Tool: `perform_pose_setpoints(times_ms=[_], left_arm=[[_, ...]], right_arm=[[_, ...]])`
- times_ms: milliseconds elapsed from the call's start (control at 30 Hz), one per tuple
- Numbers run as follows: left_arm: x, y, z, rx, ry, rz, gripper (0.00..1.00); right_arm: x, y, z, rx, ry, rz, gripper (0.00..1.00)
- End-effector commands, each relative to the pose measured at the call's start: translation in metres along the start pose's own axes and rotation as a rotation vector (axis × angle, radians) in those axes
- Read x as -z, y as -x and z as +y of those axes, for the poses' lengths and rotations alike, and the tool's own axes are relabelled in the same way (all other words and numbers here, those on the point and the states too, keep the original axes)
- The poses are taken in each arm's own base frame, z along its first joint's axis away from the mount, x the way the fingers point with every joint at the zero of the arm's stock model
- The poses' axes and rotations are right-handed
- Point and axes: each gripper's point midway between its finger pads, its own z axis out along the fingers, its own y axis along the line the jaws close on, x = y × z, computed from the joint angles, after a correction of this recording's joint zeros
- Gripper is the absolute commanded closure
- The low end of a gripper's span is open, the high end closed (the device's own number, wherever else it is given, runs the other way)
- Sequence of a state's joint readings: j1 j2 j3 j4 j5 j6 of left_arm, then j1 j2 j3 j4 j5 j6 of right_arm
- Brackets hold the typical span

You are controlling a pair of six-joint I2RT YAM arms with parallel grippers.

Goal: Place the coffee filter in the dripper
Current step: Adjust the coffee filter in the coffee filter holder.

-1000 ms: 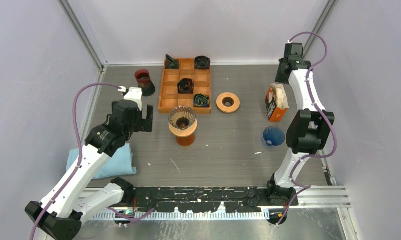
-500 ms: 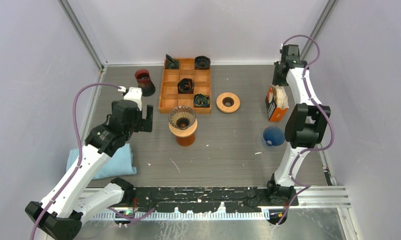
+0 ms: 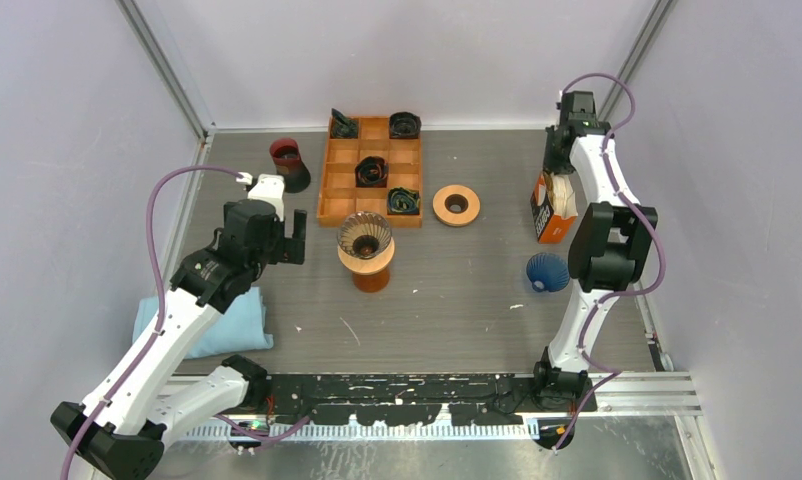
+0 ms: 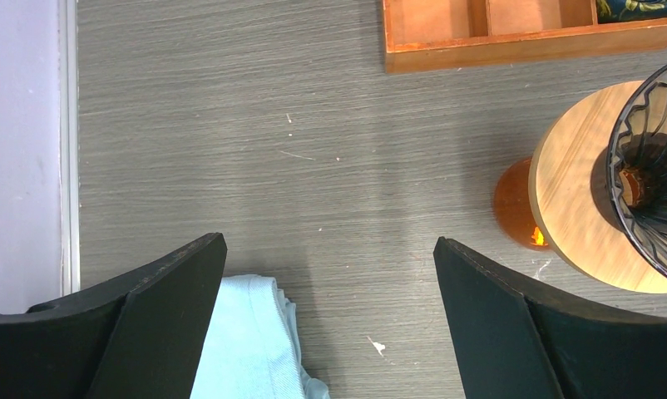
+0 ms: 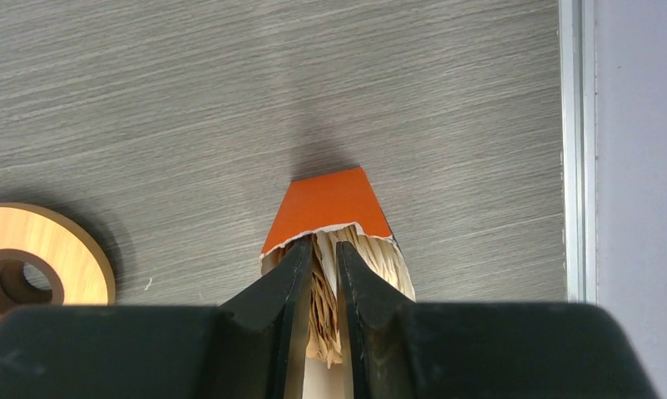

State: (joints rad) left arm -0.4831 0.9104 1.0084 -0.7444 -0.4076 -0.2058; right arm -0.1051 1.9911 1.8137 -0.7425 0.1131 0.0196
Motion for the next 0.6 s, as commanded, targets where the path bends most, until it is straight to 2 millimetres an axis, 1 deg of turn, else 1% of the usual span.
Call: perform_pose_setpoints(times_ms=[0, 167, 400, 567], left_arm=[[-0.001, 0.013, -0.001, 0.032, -0.005, -0.05, 0.01], [-0.001, 0.013, -0.001, 0.032, -0.004, -0.051, 0.01], [0.0, 0.013, -0.001, 0.033, -0.004, -0.052, 0.01], [-0.001, 0.013, -0.001, 0.033, -0.006, -0.051, 0.01]], right_arm=[[0.007, 0.018, -0.001, -0.003, 0.003, -0.046, 0.77], [0.004, 0.016, -0.004, -0.001, -0.013, -0.04, 0.79], [0.005, 0.016, -0.005, 0.0, -0.019, -0.042, 0.9], [0.014, 0.021, -0.007, -0.001, -0.024, -0.062, 0.99]])
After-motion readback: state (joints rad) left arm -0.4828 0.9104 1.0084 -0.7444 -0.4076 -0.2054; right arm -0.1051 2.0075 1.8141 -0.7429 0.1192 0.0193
